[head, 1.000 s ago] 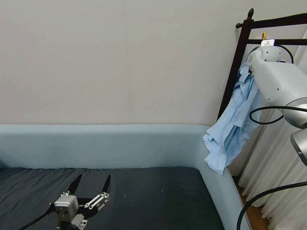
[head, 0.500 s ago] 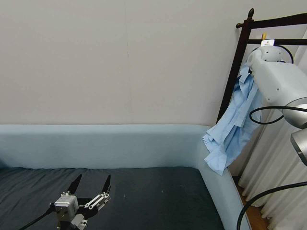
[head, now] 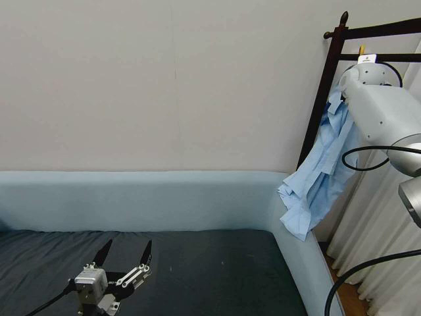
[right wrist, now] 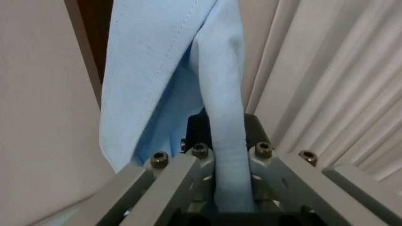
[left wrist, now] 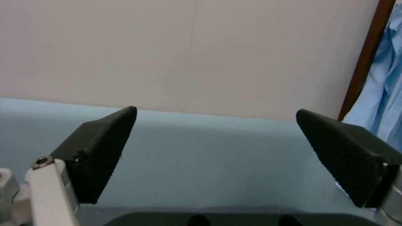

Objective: Pick up the clothes from the sofa and hang them on the clothes hanger.

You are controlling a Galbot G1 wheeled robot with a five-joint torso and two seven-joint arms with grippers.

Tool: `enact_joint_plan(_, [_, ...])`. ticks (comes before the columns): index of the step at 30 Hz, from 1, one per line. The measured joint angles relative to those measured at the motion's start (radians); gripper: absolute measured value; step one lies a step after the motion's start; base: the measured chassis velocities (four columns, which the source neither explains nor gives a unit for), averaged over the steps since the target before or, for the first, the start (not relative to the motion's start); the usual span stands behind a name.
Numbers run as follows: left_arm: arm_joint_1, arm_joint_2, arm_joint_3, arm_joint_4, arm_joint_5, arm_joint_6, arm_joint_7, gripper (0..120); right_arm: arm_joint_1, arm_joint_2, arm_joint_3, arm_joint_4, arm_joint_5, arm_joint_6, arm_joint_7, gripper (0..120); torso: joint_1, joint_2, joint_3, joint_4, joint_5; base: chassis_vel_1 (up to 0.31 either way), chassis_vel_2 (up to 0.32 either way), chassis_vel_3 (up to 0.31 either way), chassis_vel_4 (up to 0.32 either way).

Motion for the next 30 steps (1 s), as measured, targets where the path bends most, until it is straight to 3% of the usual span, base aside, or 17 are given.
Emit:
enact_joint_plan(24, [0.0, 0.0, 0.0, 0.0, 0.0, 0.0, 0.0, 100, -0.003, -0.005, -0.001, 0.012, 0.004, 0.0, 0.001, 1, 0.0, 0.0, 0.0, 0.0001, 0.0, 0.0, 0.0, 0.0, 0.0])
enact_joint_plan(30, [0.0, 0.0, 0.0, 0.0, 0.0, 0.0, 0.0, 100, -0.043, -0.079, -0.018, 0.16, 0.064, 0.007, 0.042, 25, 0.0, 0.0, 0.0, -0.0003, 0.0, 0.0, 0.0, 0.0, 0.0])
